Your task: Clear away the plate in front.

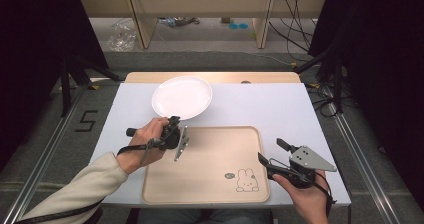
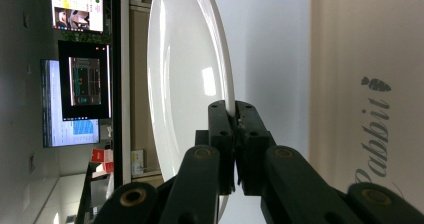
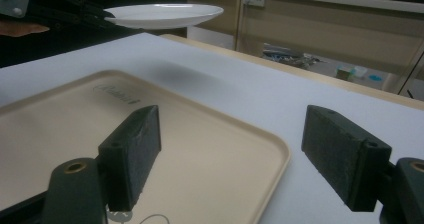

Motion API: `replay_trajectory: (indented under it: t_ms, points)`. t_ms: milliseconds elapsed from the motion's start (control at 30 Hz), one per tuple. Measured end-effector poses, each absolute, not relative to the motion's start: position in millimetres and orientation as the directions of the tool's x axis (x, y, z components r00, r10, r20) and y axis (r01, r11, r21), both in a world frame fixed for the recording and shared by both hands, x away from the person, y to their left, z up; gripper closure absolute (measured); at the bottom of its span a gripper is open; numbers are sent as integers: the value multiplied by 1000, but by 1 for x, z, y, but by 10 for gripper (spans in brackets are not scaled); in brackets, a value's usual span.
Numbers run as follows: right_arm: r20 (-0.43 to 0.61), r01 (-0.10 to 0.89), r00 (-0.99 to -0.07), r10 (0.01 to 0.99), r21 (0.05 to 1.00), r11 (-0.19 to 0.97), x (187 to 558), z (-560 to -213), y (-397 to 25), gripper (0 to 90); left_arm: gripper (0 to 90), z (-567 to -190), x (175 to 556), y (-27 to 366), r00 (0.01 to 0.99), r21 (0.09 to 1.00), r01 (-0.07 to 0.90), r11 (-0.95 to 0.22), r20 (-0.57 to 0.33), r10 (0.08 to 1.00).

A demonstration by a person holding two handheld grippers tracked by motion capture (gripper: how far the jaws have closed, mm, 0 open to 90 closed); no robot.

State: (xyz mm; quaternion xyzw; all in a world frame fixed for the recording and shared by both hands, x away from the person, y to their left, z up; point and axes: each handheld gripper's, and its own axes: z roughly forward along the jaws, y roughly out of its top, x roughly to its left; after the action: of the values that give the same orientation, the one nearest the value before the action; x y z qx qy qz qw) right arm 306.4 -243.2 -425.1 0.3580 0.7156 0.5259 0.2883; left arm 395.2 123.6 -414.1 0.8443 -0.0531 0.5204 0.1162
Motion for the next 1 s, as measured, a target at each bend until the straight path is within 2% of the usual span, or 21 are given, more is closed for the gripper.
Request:
replay_trajectory:
  t_ms: [1000]
  points:
    - [-31,210,-579,815,960,186,306,-425,-243,246,872,-406,376,121,445,150,-243,-958,895,27]
